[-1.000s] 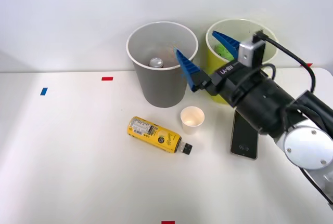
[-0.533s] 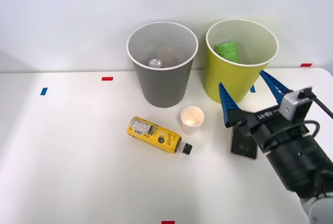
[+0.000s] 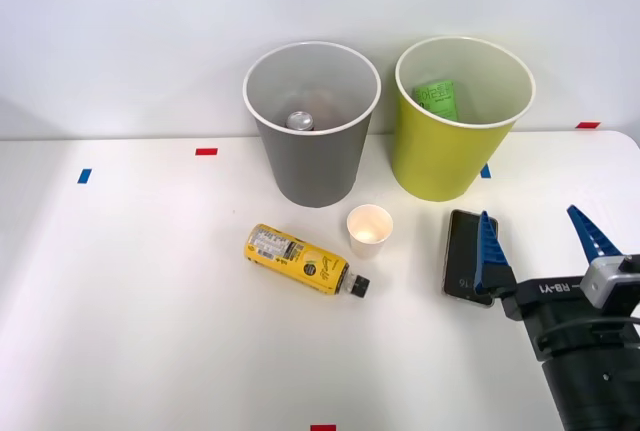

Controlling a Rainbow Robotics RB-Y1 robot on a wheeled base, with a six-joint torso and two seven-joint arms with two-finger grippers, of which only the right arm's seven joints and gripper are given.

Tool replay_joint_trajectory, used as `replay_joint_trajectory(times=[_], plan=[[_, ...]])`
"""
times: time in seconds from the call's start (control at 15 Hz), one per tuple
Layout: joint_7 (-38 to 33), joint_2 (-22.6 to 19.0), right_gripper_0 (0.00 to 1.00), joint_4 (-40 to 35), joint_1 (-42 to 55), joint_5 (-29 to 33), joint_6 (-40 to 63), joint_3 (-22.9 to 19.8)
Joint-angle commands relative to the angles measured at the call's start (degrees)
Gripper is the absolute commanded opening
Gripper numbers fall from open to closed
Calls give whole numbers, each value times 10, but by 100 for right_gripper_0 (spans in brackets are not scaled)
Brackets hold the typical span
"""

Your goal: Put cans in the gray bin, plastic bottles in the light green bin

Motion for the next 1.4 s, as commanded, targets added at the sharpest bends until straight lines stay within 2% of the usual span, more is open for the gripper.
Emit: replay_joint_trajectory(times=[0.07,0.33,0.47,0.53,0.73,0.87,1.0,1.13,1.27,1.4], plan=[[-9,52,100,0,44,63,2,-14],[-17,56,100,0,58,81,3,-25],[-29,59,100,0,72,128,6,-41],[-68,66,100,0,80,162,12,-47],[-312,124,100,0,115,395,35,-83],[-402,145,100,0,133,465,34,-85],[-468,139,100,1,148,481,28,-81],[-512,133,100,55,146,519,-45,-78],[-525,124,100,106,144,545,-109,-80],[-516,96,100,121,162,550,-147,-70]])
